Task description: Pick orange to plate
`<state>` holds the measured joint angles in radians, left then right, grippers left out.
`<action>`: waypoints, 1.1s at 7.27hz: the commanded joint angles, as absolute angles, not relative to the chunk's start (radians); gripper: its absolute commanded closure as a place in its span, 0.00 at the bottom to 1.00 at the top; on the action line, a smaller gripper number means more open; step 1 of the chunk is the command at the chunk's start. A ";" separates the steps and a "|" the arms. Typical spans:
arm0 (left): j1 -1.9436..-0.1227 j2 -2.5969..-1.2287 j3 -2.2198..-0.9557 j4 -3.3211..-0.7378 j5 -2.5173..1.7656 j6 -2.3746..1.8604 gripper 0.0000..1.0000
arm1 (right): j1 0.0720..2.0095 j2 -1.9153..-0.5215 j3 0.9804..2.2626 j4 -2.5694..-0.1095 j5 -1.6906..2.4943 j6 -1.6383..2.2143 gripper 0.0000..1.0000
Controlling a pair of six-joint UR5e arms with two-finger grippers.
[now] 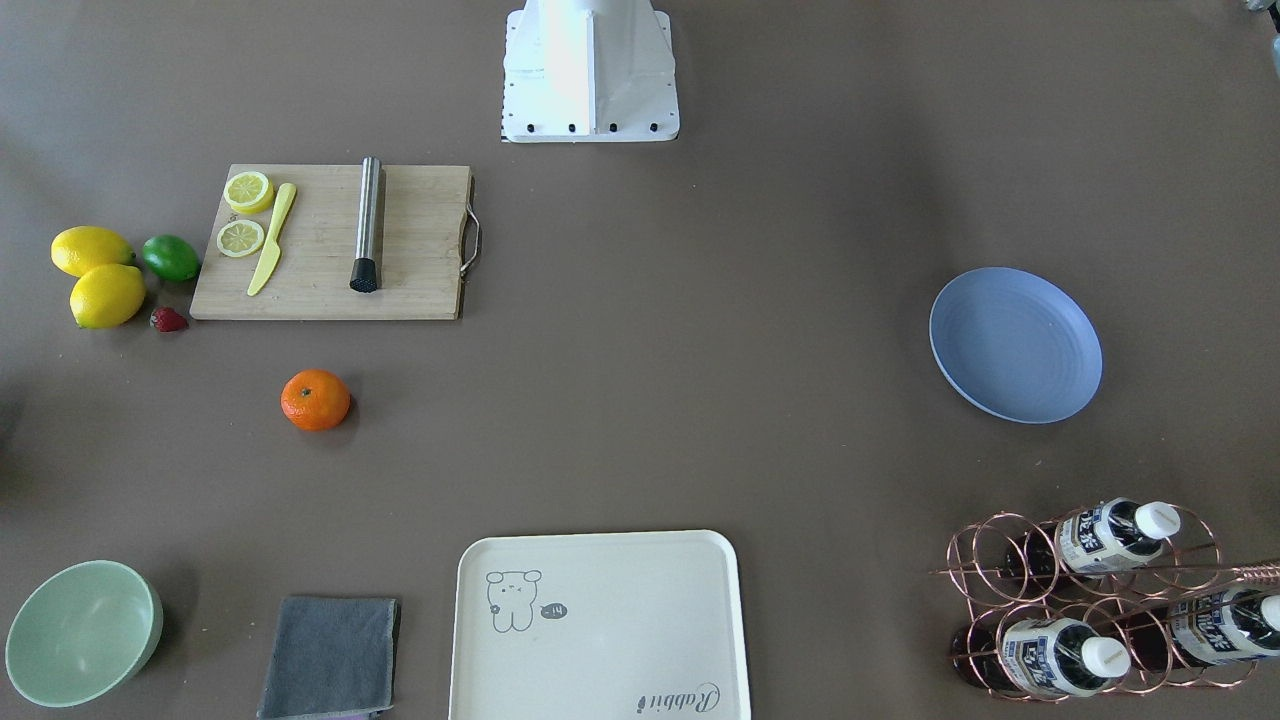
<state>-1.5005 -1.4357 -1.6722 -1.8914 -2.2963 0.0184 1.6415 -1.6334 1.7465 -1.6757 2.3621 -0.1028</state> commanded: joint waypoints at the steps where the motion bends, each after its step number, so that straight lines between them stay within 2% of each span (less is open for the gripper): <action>1: -1.497 -1.510 -1.657 -1.879 -2.296 0.011 0.02 | 1.640 -1.632 1.747 -1.675 2.362 -0.103 0.00; 5: -1.497 -1.522 -1.664 -1.893 -2.296 0.018 0.02 | 1.603 -1.631 1.759 -1.675 2.394 -0.097 0.00; 8: -1.450 -1.571 -1.660 -1.897 -2.318 -0.087 0.02 | 1.545 -1.559 1.759 -1.675 2.422 0.001 0.00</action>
